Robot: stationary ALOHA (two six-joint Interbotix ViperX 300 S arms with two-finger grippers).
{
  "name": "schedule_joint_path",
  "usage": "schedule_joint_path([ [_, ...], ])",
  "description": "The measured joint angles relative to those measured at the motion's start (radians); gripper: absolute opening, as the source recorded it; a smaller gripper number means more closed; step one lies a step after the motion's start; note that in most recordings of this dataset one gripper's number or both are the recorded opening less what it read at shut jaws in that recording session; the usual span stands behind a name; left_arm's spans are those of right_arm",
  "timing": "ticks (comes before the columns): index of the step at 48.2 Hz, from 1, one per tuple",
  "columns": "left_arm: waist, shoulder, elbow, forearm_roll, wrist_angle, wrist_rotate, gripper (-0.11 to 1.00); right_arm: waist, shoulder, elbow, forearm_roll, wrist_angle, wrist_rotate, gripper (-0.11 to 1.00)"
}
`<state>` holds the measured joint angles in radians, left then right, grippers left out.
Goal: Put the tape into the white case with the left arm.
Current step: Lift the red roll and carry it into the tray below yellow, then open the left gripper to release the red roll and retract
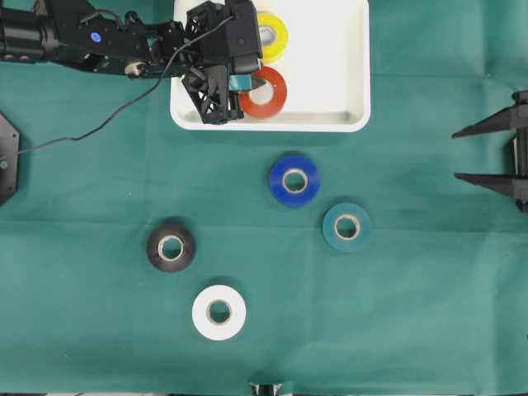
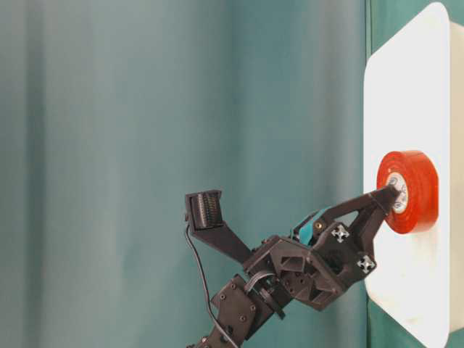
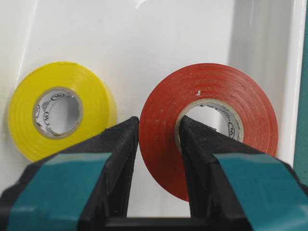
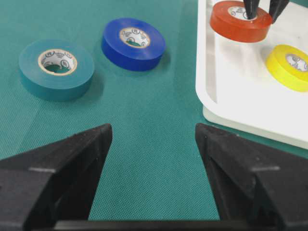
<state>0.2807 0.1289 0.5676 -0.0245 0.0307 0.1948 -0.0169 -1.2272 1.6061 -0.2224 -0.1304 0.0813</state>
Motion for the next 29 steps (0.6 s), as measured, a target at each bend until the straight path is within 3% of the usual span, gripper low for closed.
schedule_joint_path([
  [10, 0.0, 0.0, 0.0, 0.0, -0.003, 0.0, 0.26, 0.0, 0.002, 0.002, -0.002, 0.0, 0.002, 0.97],
  [12, 0.0, 0.0, 0.0, 0.0, -0.006, 0.0, 0.33, 0.0, 0.0, 0.0, 0.0, 0.0, 0.002, 0.97],
  [22, 0.0, 0.0, -0.002, 0.002, -0.023, 0.0, 0.9, 0.002, 0.0, 0.0, -0.002, 0.0, 0.0, 0.97],
  [24, 0.0, 0.0, 0.0, 0.0, -0.023, 0.0, 0.94, 0.0, 0.0, 0.0, 0.0, 0.0, 0.002, 0.97],
  [29, 0.0, 0.0, 0.0, 0.0, -0.025, 0.0, 0.9, 0.0, 0.0, 0.0, -0.002, 0.0, 0.002, 0.97],
])
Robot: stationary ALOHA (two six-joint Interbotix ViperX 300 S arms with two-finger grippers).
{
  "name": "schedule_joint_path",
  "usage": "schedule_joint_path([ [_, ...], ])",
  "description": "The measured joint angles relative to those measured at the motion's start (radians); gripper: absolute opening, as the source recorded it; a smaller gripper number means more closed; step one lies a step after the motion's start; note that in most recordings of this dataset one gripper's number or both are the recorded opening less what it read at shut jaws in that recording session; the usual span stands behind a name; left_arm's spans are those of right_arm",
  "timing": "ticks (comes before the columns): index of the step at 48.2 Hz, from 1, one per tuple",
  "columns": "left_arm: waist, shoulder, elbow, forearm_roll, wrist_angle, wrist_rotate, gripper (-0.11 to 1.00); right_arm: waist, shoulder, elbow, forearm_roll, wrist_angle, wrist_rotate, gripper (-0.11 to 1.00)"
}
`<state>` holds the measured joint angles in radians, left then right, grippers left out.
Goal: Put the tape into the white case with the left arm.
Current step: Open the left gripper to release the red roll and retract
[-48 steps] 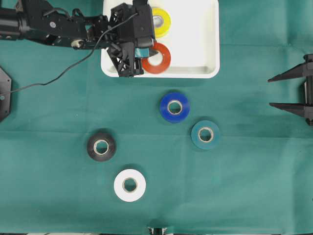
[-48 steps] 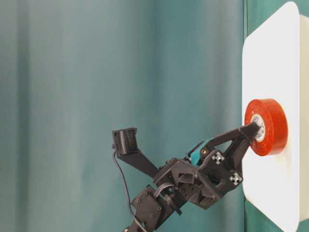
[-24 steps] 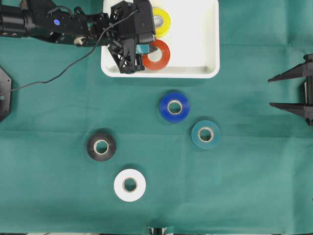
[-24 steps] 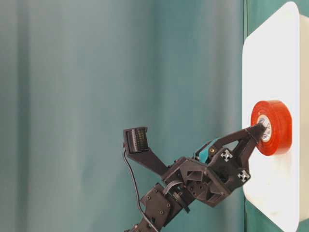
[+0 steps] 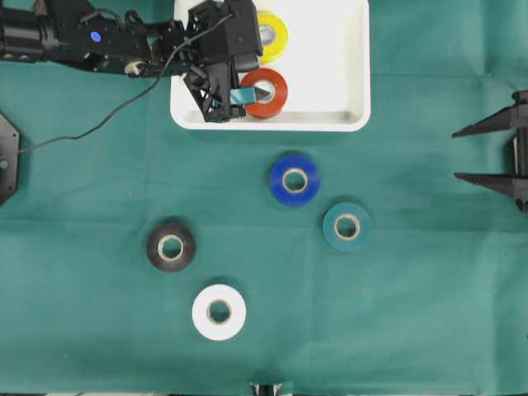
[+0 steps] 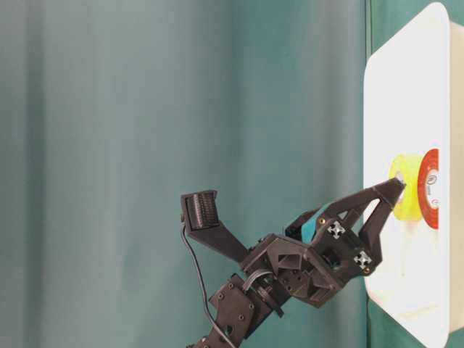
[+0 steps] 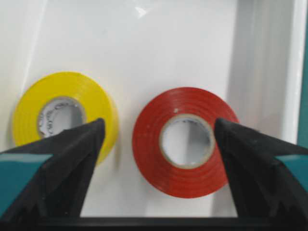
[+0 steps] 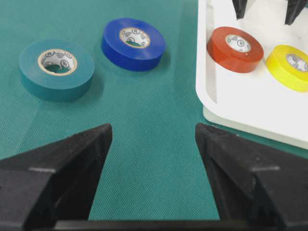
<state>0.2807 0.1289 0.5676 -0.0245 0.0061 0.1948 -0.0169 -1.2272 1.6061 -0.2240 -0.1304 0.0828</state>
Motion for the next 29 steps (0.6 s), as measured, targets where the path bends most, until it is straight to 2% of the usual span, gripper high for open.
schedule_joint_path([
  [14, 0.0, -0.011, 0.008, 0.0, 0.002, -0.002, 0.89, 0.0, 0.0, 0.0, 0.0, 0.0, 0.0, 0.97],
  [29, -0.021, -0.12, 0.08, 0.002, 0.0, -0.002, 0.89, 0.0, 0.0, 0.0, 0.0, 0.0, 0.0, 0.97],
])
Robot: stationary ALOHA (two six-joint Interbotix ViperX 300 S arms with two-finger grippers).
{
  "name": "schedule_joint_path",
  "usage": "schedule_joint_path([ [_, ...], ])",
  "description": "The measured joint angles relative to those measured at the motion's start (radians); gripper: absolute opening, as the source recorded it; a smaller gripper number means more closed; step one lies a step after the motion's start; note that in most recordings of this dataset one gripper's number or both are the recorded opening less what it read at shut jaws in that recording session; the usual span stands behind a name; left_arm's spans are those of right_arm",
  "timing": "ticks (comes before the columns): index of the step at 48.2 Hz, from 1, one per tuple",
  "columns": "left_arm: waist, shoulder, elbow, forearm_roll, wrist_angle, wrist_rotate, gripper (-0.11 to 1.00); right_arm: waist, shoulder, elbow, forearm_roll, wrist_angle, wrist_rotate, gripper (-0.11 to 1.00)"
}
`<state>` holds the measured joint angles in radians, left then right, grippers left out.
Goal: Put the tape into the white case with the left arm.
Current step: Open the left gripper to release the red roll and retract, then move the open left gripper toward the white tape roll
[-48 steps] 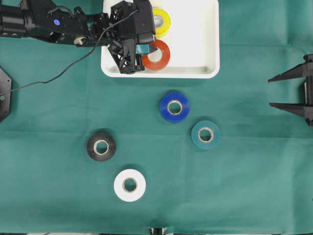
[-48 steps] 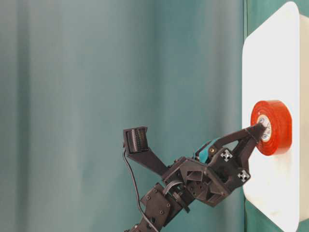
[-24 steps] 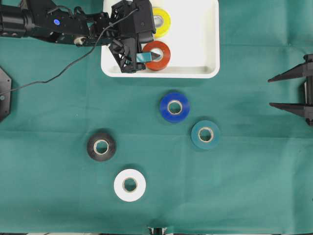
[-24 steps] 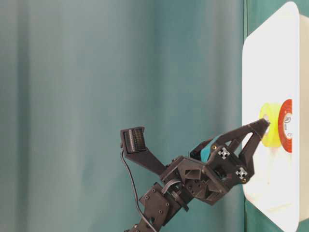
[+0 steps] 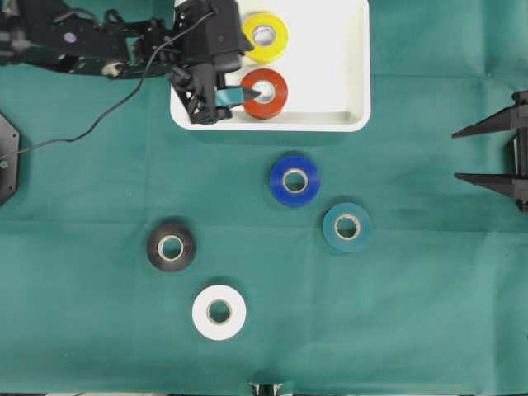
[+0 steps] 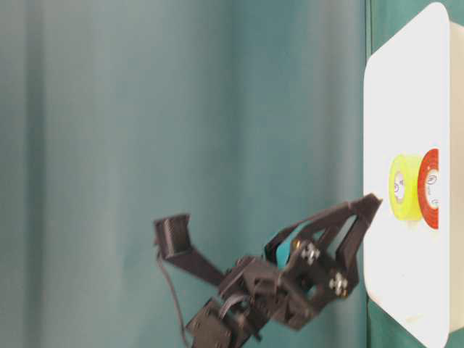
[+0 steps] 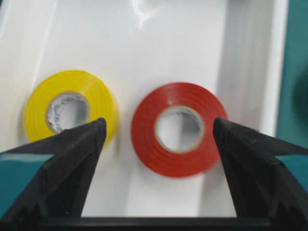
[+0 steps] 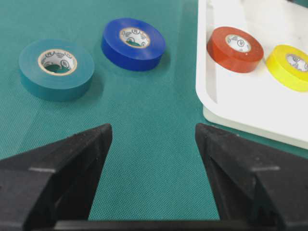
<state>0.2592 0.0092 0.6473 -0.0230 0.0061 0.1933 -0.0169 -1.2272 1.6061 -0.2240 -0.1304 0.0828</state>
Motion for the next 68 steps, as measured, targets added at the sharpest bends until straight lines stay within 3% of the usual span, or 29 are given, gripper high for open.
schedule_joint_path([
  [27, -0.12, -0.189, 0.186, -0.002, -0.041, -0.005, 0.89, 0.002, 0.002, 0.0, 0.0, 0.0, 0.0, 0.97],
  [68, -0.19, -0.549, 0.456, -0.002, -0.095, -0.005, 0.89, 0.0, 0.0, 0.0, 0.0, 0.0, 0.0, 0.97],
])
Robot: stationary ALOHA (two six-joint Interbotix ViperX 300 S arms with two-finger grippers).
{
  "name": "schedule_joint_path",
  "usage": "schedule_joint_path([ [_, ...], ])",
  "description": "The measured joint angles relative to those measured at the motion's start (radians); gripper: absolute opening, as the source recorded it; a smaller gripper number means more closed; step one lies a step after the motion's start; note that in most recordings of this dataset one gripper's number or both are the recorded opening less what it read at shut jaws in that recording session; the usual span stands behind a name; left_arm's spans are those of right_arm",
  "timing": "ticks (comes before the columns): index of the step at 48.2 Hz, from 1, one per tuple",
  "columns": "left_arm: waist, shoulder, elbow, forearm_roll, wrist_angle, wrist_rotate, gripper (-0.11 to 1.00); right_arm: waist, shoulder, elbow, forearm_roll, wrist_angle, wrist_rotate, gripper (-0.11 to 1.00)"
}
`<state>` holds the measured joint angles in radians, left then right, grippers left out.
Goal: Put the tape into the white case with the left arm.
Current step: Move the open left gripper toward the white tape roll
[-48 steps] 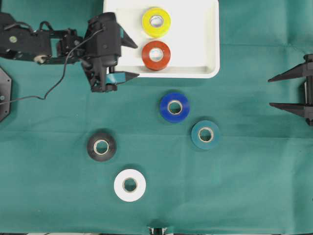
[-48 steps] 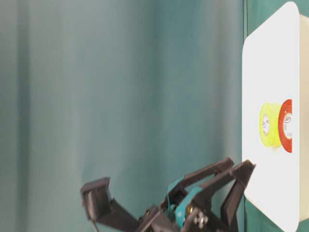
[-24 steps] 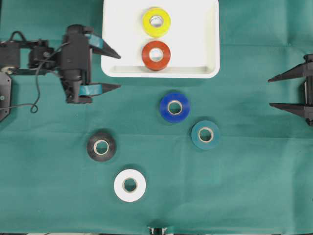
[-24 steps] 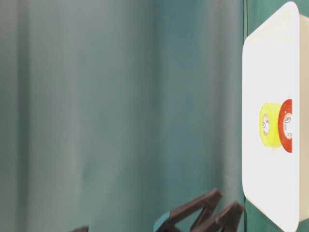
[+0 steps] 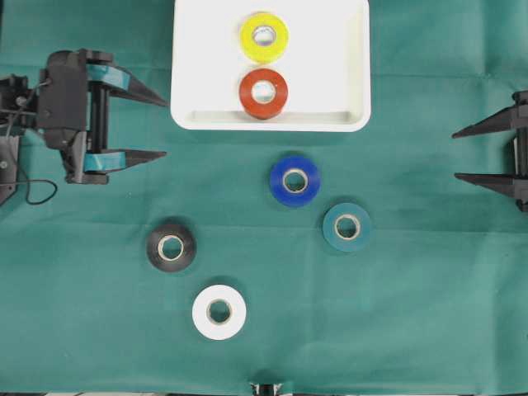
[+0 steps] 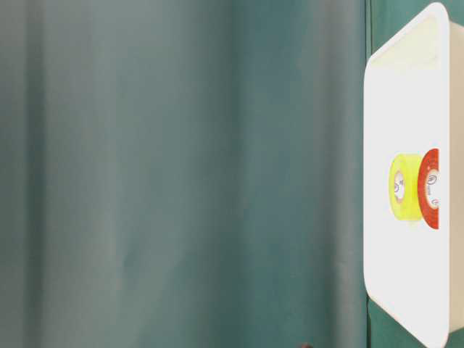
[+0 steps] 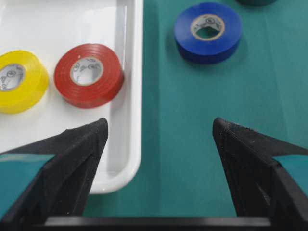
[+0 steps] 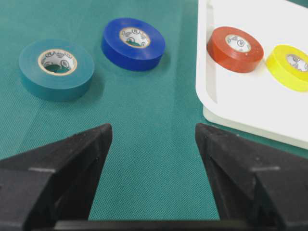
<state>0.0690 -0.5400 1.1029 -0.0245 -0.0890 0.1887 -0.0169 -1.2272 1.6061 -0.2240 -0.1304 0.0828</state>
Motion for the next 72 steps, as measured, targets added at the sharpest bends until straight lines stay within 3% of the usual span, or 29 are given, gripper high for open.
schedule_joint_path([
  [27, -0.006, -0.02, 0.02, 0.0, 0.0, -0.008, 0.89, 0.0, 0.0, 0.0, 0.0, 0.0, -0.002, 0.97],
  [52, -0.175, -0.006, 0.018, 0.0, 0.0, -0.006, 0.89, 0.0, 0.0, 0.0, 0.0, 0.0, 0.0, 0.97],
  [72, -0.193, 0.029, 0.018, 0.0, 0.0, -0.008, 0.89, 0.0, 0.0, 0.0, 0.0, 0.0, 0.0, 0.97],
])
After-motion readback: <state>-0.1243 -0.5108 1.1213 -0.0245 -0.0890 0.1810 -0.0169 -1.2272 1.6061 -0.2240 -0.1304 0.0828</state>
